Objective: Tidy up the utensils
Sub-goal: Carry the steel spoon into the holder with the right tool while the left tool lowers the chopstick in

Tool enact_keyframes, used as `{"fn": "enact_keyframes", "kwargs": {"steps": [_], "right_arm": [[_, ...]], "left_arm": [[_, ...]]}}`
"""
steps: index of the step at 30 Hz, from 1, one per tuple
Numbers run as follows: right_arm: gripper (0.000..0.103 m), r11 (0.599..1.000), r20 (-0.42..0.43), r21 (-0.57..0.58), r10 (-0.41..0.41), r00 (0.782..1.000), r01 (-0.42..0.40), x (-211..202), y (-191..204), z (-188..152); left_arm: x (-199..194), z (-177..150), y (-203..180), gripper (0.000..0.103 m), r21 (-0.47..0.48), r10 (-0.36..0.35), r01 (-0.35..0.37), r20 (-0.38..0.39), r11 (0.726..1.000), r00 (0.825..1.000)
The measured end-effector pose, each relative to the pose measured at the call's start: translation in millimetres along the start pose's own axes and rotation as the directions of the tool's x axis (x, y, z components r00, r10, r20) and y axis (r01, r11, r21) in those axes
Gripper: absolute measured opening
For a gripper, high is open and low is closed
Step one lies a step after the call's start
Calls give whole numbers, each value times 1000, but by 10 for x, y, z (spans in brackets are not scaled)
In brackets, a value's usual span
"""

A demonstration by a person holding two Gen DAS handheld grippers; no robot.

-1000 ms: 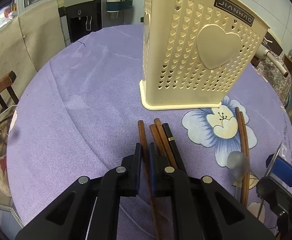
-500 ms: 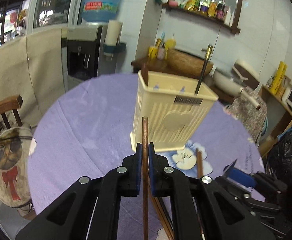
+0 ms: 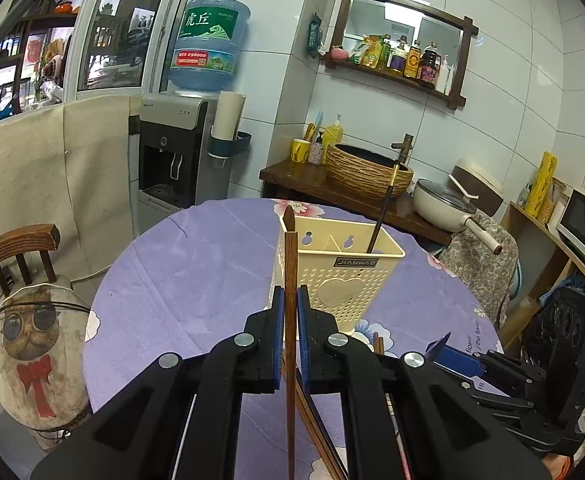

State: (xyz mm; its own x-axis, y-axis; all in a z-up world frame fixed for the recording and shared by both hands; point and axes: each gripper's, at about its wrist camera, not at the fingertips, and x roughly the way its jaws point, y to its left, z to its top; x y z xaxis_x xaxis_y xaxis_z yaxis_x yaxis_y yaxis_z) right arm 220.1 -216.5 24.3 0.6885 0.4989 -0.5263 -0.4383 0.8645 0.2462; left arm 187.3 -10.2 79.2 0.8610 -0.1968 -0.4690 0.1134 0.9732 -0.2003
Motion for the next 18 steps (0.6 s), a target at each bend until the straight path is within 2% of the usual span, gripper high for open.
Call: {"fn": "enact_keyframes", "kwargs": {"steps": [18], "right_arm": [[37, 999, 30, -32, 11, 1000, -10, 7, 68, 62]], "left_arm": [[-134, 131, 31, 6, 2, -23, 23, 36, 1000, 999]]}}
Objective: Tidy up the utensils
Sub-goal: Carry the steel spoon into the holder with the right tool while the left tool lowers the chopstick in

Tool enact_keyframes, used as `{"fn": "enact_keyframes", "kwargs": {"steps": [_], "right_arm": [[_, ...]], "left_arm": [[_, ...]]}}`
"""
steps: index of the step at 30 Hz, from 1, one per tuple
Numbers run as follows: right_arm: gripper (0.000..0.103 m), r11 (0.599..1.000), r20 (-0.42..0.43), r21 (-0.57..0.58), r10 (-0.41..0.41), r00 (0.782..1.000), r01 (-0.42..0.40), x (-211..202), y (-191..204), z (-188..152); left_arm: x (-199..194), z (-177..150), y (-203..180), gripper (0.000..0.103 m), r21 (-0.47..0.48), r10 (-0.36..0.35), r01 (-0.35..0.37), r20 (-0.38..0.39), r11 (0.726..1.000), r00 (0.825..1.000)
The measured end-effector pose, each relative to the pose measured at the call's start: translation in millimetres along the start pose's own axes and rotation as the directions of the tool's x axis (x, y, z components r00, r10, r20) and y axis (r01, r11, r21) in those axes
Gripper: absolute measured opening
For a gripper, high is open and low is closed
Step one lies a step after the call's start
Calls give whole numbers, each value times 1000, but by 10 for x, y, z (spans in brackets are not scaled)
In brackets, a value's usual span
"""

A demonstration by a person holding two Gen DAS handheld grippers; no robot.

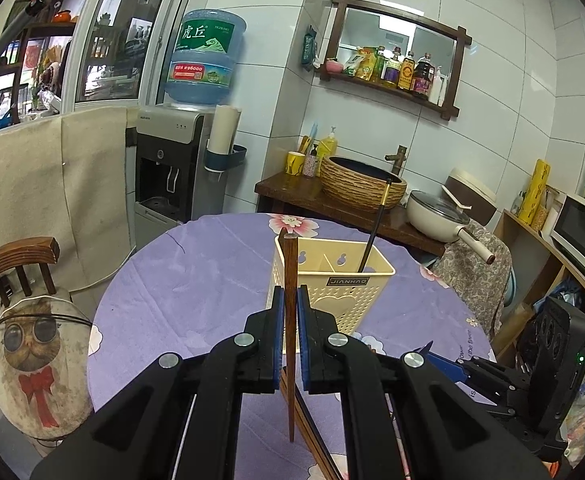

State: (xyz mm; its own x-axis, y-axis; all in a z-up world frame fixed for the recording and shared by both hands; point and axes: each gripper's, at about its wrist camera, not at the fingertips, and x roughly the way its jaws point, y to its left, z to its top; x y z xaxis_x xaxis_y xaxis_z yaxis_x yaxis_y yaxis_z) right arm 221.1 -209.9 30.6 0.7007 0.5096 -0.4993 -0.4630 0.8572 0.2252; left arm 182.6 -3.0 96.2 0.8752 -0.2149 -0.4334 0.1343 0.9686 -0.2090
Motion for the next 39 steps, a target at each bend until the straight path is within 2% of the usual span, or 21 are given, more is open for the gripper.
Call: {"fn": "enact_keyframes", "kwargs": {"steps": [7, 12, 19, 21, 26, 30, 35, 39], "right_arm": [[37, 1000, 12, -9, 19, 1000, -19, -1, 10, 148], [37, 999, 42, -38, 28, 999, -27, -8, 48, 430], [37, 999, 148, -42, 19, 989, -13, -93, 23, 1223], [37, 999, 191, -35, 3, 982, 4, -114, 9, 1490], [37, 998, 259, -23, -53, 964, 61, 5, -58, 1894], [37, 990, 275, -43, -119, 954, 136, 254, -122, 1860], [37, 982, 247, -30, -176, 953, 189, 650, -301, 1556], [37, 977, 227, -31, -198, 954, 211, 802, -369, 1311]], "left_arm": [[-62, 158, -51, 6, 21, -24, 23, 25, 1000, 999], [-121, 462, -160, 6, 50, -67, 65, 53, 997, 996], [-218, 1119, -298, 6, 58, -97, 89, 148, 994, 984], [-214, 1319, -343, 6, 61, -87, 77, 180, 995, 980], [14, 1621, -406, 6, 46, -71, 64, 191, 997, 979], [353, 1536, -369, 6, 34, -28, 23, 161, 999, 987], [725, 1277, -268, 6, 12, -7, 6, 100, 1000, 995], [943, 1024, -242, 6, 19, 7, -8, 49, 1000, 999]]}}
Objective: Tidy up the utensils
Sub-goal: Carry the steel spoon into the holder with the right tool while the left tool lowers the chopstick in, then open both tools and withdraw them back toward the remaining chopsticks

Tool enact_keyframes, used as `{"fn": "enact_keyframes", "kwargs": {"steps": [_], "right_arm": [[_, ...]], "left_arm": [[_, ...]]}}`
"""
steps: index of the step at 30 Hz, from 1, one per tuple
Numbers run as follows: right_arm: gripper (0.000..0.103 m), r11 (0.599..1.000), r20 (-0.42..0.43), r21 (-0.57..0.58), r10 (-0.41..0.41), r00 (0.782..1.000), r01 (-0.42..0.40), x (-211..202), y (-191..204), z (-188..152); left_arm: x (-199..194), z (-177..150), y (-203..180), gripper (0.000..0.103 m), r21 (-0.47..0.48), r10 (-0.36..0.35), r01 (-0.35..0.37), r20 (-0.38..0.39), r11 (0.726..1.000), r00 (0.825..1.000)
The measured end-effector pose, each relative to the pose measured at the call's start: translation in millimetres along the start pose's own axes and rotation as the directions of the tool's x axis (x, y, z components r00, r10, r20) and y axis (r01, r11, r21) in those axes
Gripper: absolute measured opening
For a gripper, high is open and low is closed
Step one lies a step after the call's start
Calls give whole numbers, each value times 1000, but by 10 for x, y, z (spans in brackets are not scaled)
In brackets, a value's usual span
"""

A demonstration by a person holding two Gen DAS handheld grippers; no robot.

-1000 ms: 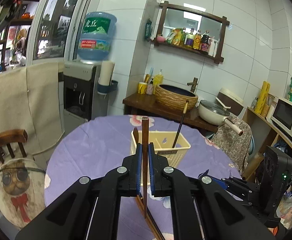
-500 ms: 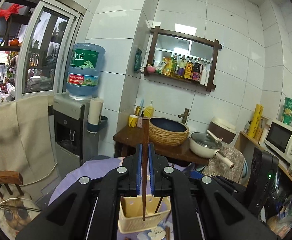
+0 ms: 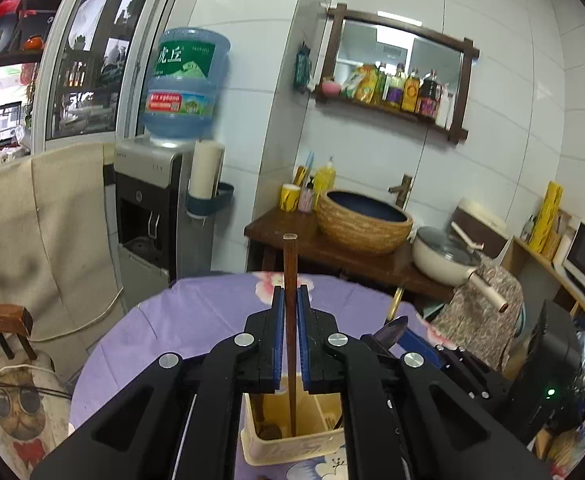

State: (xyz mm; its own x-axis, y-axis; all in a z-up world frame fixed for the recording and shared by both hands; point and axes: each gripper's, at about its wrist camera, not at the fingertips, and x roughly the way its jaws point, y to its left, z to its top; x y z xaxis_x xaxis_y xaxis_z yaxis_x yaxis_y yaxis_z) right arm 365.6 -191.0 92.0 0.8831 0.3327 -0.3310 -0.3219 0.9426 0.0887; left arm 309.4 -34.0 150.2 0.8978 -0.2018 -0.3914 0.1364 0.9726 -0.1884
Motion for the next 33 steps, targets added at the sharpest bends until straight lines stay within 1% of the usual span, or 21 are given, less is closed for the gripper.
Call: {"fn": "enact_keyframes", "kwargs": {"steps": [4, 8, 9, 11, 12, 14, 17, 19, 20, 21, 22, 23, 24, 25, 27, 28, 30, 32, 33], "right_arm": [[37, 1000, -17, -9, -16, 1000, 16, 41, -1, -196], [37, 999, -38, -18, -30, 999, 30, 70, -3, -364], [37, 999, -48, -17, -31, 998, 30, 87, -13, -404], [37, 999, -68, -20, -38, 997, 37, 127, -21, -458], [37, 999, -73, -22, -42, 996, 41, 143, -30, -491], [37, 999, -64, -31, -44, 997, 43, 136, -30, -527], [37, 998, -59, -36, -44, 997, 42, 121, -23, -547], [39, 999, -46, -20, -32, 998, 31, 90, -46, -541], [45, 999, -41, -18, -29, 999, 29, 74, -48, -541], [48, 999, -28, -17, -29, 999, 28, 37, -55, -537], [53, 999, -16, -18, -31, 999, 30, -1, -54, -536], [54, 999, -5, -23, -30, 1000, 30, -45, -48, -533], [54, 999, 6, -31, -29, 1000, 29, -93, -37, -529], [56, 999, 21, -43, -31, 999, 32, -165, -17, -526], [60, 997, 38, -64, -33, 999, 35, -311, 12, -536], [63, 997, 38, -68, -30, 999, 33, -370, 20, -539], [65, 996, 32, -80, -26, 999, 29, -521, 38, -587], [69, 995, 20, -93, -43, 999, 45, -645, 47, -646], [70, 993, -1, -104, -57, 998, 57, -714, 53, -697]], "left_arm": [[170, -230, 30, 6, -12, -7, 7, -61, 1000, 998], [276, -380, 37, 6, -19, -4, 3, -96, 1000, 995], [293, -400, 38, 6, -20, -4, 2, -96, 1000, 995], [299, -440, 20, 6, -4, 20, -20, -88, 1000, 996], [303, -456, 12, 4, 0, 23, -23, -88, 1000, 996], [331, -471, 16, 3, -8, 10, -11, -104, 1000, 995], [333, -478, 32, 3, -14, 8, -9, -108, 1000, 994], [297, -476, 34, 6, -14, -5, 4, -101, 1000, 995], [265, -472, 39, 16, -13, -4, 2, -92, 1000, 996], [235, -470, 37, 31, -13, -2, 1, -81, 1000, 997], [187, -469, 44, 41, -15, -1, 0, -66, 1000, 998], [119, -476, 65, 56, -21, -1, 0, -49, 1000, 999], [69, -488, 67, 61, -25, 0, -1, -35, 1000, 999], [-3, -507, 82, 62, -27, 3, -4, -19, 1000, 1000], [-113, -558, 107, 68, -24, 9, -9, -9, 1000, 1000], [-165, -600, 130, 71, -28, 11, -11, -11, 1000, 1000], [-253, -703, 197, 83, -46, -1, 0, -23, 999, 1000], [-311, -815, 269, 88, -65, -10, 7, -45, 998, 999], [-329, -879, 302, 88, -71, -9, 5, -60, 997, 998]]}}
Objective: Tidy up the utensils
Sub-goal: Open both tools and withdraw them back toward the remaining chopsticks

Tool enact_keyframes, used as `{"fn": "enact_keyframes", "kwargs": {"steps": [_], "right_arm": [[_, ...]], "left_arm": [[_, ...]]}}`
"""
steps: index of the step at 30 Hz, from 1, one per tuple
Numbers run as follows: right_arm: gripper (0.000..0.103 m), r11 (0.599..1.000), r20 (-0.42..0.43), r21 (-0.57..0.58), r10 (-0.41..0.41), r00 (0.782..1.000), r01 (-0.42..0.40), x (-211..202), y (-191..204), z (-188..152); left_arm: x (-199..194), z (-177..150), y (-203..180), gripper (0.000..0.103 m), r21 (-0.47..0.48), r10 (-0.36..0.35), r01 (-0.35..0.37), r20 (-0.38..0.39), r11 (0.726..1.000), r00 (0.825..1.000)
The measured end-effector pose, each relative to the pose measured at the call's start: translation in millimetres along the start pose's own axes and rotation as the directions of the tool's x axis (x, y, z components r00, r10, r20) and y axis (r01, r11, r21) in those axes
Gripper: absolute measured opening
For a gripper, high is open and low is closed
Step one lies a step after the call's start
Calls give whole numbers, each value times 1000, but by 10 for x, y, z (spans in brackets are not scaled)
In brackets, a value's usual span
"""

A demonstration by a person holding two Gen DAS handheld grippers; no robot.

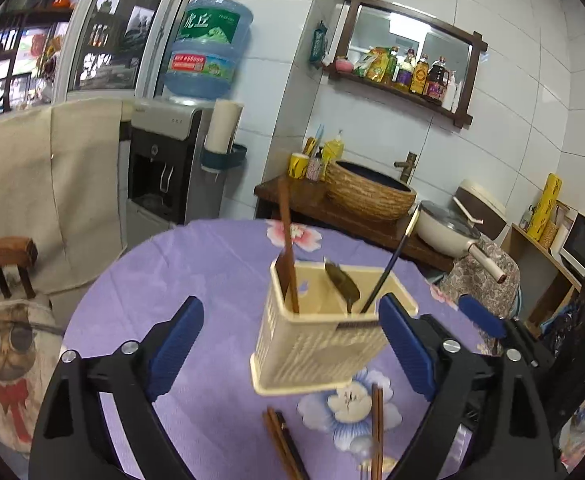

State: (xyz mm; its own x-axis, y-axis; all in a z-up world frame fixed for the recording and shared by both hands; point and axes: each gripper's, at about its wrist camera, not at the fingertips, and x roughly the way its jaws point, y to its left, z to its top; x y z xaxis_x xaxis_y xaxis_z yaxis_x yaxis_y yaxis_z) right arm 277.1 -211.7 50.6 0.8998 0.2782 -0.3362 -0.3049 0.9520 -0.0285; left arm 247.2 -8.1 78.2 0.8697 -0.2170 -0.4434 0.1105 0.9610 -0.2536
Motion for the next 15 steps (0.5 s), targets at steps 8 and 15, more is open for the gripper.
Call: {"fn": "enact_keyframes", "kwargs": {"steps": [8, 15], "right_arm": [[71, 998, -203, 10, -61, 977, 64, -200, -59, -551], [71, 991, -399, 54, -93, 912, 124, -88, -165, -1105]], "left_arm": [[54, -682, 327, 88, -43, 92, -102, -186, 994, 978], [181, -1119, 398, 81, -31, 111, -126, -308, 992, 945]]}}
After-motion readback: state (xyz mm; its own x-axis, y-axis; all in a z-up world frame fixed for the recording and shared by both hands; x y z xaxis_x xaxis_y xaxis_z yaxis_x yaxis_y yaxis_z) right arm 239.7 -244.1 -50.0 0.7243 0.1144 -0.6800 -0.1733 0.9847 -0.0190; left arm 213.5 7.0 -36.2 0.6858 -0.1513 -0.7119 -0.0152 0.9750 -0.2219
